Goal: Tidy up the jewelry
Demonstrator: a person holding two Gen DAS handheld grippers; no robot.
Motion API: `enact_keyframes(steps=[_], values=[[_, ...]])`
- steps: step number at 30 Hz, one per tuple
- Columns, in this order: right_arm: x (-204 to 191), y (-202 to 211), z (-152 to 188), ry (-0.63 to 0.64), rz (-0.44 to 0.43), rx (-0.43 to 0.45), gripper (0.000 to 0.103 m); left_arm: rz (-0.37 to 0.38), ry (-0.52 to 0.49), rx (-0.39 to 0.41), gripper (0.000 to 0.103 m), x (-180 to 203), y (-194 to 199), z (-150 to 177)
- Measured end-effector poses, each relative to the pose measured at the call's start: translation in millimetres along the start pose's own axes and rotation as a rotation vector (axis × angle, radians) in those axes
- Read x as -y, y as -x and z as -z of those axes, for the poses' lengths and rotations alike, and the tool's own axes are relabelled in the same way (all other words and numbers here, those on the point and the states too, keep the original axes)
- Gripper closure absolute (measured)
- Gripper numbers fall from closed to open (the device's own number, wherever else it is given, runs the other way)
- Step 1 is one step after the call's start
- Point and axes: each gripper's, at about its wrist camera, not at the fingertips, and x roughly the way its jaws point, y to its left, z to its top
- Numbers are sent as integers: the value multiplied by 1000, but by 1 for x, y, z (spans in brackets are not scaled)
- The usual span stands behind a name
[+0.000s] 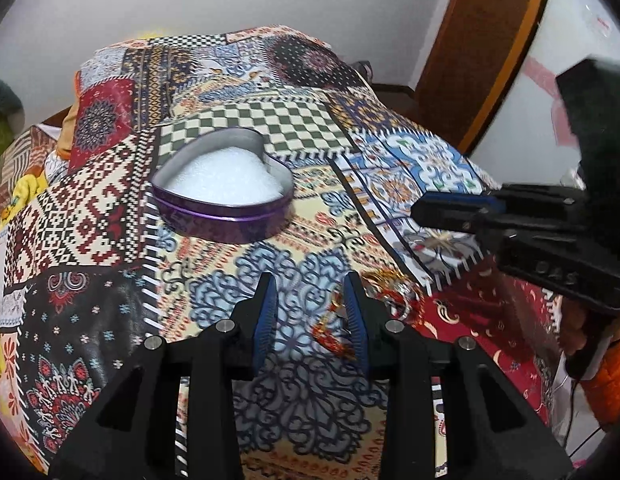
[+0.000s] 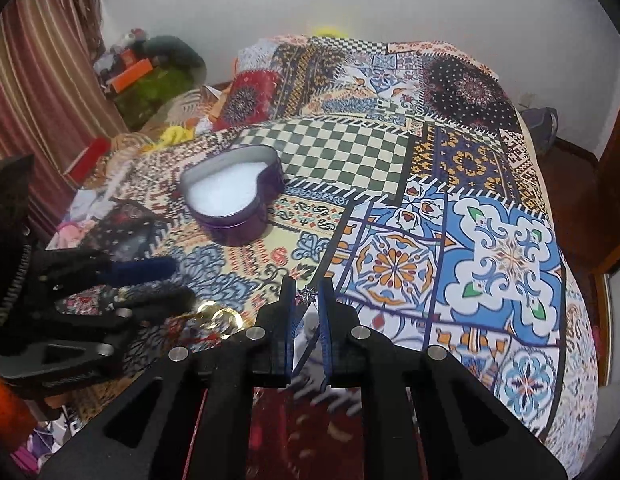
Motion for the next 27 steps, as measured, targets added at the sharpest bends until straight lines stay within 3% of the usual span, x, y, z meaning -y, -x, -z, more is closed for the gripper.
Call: enact_keyframes(steps=[12, 23, 24, 26, 27], values=[[3, 15, 15, -12, -27, 24, 93, -30, -106, -38, 68, 33, -14, 0], [12, 15, 22, -42, -46, 28, 93, 2, -110, -40, 69, 35, -28, -12], [13, 15, 23, -44, -46, 29, 93, 4, -119, -34, 71, 36, -29, -13], [14, 15, 24, -51, -51, 28, 93, 10, -129, -38, 89, 38, -30, -13], [15, 15, 24, -53, -52, 28, 93, 10, -132, -38, 90, 39, -30, -12]])
